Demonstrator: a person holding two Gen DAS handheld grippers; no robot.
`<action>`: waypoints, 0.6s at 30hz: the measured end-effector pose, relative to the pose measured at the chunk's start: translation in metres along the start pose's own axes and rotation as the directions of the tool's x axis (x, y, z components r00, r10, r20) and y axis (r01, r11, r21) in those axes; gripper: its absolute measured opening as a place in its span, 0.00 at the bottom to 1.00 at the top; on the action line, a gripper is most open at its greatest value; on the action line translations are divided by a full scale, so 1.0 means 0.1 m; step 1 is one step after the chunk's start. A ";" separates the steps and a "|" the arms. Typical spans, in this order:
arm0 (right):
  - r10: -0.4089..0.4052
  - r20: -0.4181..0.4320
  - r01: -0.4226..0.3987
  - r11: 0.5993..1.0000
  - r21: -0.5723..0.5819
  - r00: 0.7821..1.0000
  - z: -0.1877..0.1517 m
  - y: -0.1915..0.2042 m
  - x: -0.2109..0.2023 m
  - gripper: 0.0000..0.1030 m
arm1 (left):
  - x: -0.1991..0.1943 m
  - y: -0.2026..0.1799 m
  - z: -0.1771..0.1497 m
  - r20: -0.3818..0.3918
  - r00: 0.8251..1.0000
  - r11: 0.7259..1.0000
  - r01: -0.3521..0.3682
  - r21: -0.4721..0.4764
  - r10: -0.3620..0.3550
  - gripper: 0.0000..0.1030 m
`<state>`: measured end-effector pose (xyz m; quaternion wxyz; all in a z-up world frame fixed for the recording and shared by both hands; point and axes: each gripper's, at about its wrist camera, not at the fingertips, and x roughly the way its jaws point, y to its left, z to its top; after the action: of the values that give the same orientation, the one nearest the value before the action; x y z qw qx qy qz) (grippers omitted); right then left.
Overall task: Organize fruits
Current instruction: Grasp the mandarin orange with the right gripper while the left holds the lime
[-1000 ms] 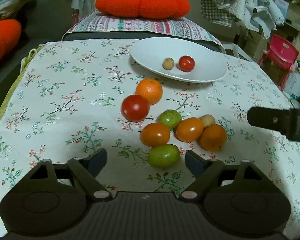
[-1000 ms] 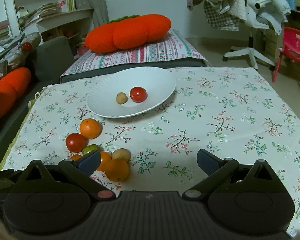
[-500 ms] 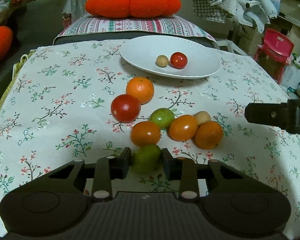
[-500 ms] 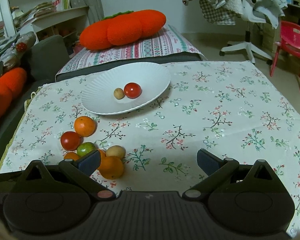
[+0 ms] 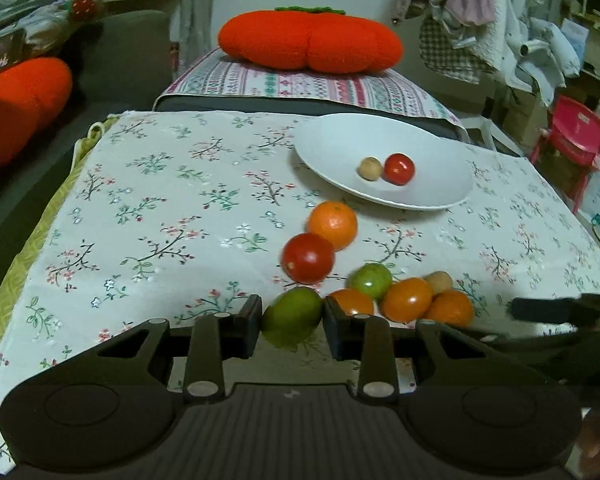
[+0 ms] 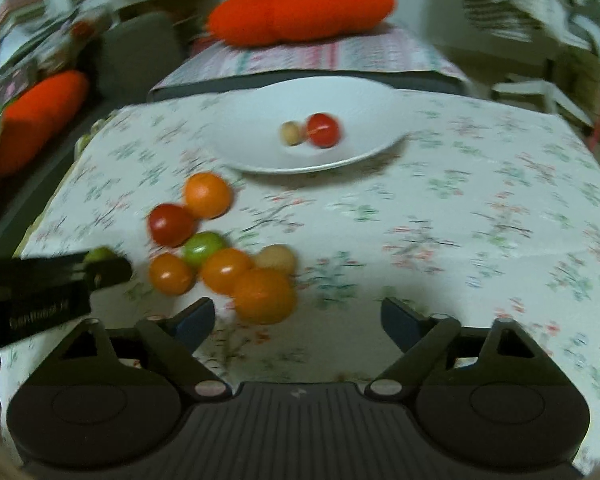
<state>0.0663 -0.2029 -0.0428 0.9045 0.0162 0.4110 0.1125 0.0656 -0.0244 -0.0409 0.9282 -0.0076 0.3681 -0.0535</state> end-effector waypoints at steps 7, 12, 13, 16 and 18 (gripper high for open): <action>-0.008 0.007 0.009 0.995 -0.102 1.000 0.01 0.18 0.14 0.31 | 0.00 0.02 0.00 -0.004 1.000 1.000 0.008 -0.005 -0.008 0.11; -0.004 0.004 0.005 0.995 -0.102 1.000 0.01 0.17 0.09 0.30 | -0.01 0.03 0.01 -0.001 1.000 1.000 0.014 -0.012 -0.014 0.10; 0.000 0.007 0.001 0.994 -0.105 1.000 0.01 0.17 0.07 0.30 | -0.02 0.04 0.01 0.002 1.000 1.000 0.014 -0.014 -0.014 0.10; 0.005 0.025 -0.002 0.994 -0.108 1.000 0.02 0.18 0.01 0.30 | -0.04 0.07 0.03 0.011 1.000 1.000 0.013 -0.021 -0.013 0.11; 0.006 0.039 -0.002 0.995 -0.096 0.999 0.03 0.16 -0.05 0.30 | -0.05 0.09 0.05 0.016 1.000 0.999 0.014 -0.029 -0.013 0.11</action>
<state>0.0627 -0.1883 -0.0350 0.9120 -0.0241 0.3871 0.1333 0.0662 -0.0151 -0.0344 0.9305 -0.0237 0.3615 -0.0544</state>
